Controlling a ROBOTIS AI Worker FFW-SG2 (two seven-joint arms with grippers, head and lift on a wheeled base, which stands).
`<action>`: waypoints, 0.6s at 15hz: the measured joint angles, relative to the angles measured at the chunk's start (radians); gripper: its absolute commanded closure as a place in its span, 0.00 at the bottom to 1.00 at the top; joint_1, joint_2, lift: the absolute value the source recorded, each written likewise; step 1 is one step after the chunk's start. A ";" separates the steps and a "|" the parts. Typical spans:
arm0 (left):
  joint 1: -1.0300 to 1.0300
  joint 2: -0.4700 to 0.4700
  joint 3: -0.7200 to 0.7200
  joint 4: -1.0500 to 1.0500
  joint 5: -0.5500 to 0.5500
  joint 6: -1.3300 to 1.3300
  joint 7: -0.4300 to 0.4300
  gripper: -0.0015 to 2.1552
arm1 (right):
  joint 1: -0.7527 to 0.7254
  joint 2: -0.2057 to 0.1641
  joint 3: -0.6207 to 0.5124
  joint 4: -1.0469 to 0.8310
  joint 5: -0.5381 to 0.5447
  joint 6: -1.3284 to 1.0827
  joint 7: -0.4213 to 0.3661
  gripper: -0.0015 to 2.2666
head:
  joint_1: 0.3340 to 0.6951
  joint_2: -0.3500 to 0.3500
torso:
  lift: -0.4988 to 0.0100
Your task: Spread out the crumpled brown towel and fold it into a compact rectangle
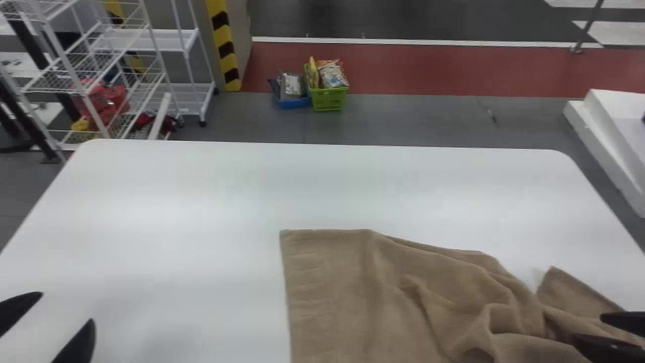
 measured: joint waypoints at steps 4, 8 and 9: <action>0.000 0.000 0.002 0.003 0.003 0.000 0.004 0.06 | -0.060 0.026 0.378 -0.059 0.178 0.124 0.000 0.19 | 1.00 1.00 | 0.73; 0.000 0.000 0.012 0.007 0.008 0.000 0.004 0.06 | -0.144 0.026 0.656 0.010 0.427 0.198 0.000 0.22 | 1.00 1.00 | 0.73; 0.000 0.000 0.016 0.010 0.011 0.000 0.003 0.06 | -0.159 0.026 0.662 0.015 0.443 0.228 0.000 0.22 | 1.00 1.00 | 0.73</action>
